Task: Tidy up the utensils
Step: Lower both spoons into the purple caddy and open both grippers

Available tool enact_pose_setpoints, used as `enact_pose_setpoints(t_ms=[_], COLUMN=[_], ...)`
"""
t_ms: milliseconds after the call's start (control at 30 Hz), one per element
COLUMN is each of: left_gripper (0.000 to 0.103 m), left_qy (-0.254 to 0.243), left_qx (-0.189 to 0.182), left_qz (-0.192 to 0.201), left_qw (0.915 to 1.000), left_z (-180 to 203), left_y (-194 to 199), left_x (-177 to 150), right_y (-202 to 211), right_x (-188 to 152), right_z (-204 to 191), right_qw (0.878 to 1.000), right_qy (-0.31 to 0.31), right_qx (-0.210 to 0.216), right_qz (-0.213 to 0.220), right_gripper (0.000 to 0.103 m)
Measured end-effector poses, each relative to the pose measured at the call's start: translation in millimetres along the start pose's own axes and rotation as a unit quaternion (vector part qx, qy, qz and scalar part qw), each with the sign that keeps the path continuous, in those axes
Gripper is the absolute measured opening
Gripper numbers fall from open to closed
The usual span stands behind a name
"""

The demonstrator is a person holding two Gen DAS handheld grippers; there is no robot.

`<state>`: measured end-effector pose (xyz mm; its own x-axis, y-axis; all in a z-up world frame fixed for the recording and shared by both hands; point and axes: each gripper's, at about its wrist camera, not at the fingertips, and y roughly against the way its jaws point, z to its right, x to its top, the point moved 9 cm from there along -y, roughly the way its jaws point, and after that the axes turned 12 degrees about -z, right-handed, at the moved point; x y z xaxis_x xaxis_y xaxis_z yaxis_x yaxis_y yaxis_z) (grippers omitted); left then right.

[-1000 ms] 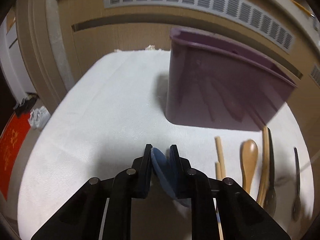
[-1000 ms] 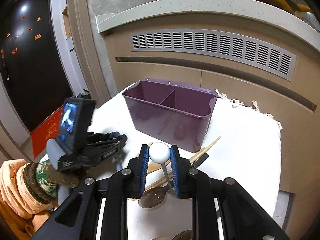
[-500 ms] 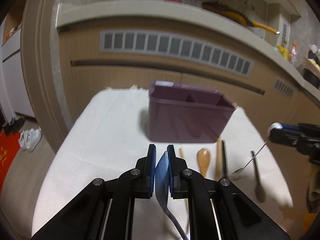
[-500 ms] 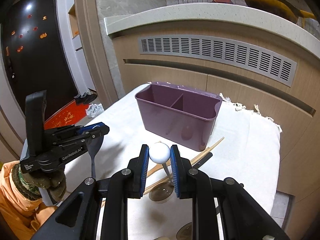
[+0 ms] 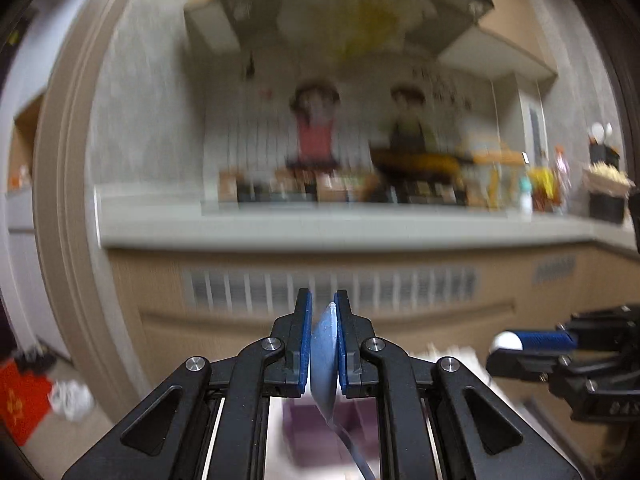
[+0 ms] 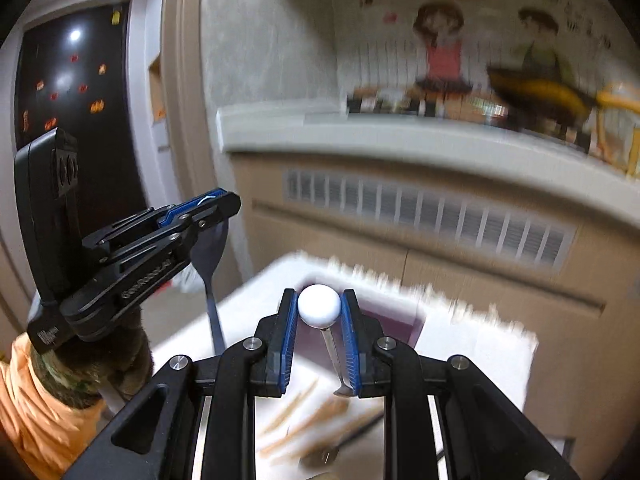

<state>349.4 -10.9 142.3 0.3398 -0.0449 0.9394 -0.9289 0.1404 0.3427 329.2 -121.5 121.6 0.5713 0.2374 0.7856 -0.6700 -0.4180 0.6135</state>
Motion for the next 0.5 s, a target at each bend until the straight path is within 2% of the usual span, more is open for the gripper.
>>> enact_pose_setpoints(t_ms=[100,200,300,500], left_gripper=[0.011,0.011,0.011,0.013], left_qy=[-0.003,0.007,0.016,0.03], left_qx=[0.018,0.02,0.012,0.005], left_qz=[0.048,0.052,0.024,-0.081], left_qw=[0.9987,0.9984,0.9995,0.9963], left_z=[-5,-12,-14,-18], left_y=[-19,-54,-99,-175], left_x=[39,47,32,-47], right_y=[-3,-23,-59,-140], right_x=[32,40,29,-21], right_z=[11,24,33,45], right_qw=[1.0,0.999,0.999,0.994], right_qy=[-0.01,-0.021,-0.031,-0.046], right_qx=[-0.009,-0.017,-0.018,-0.003], right_qz=[0.022,0.019,-0.007,-0.099], right_gripper=[0.02,0.02,0.02,0.02])
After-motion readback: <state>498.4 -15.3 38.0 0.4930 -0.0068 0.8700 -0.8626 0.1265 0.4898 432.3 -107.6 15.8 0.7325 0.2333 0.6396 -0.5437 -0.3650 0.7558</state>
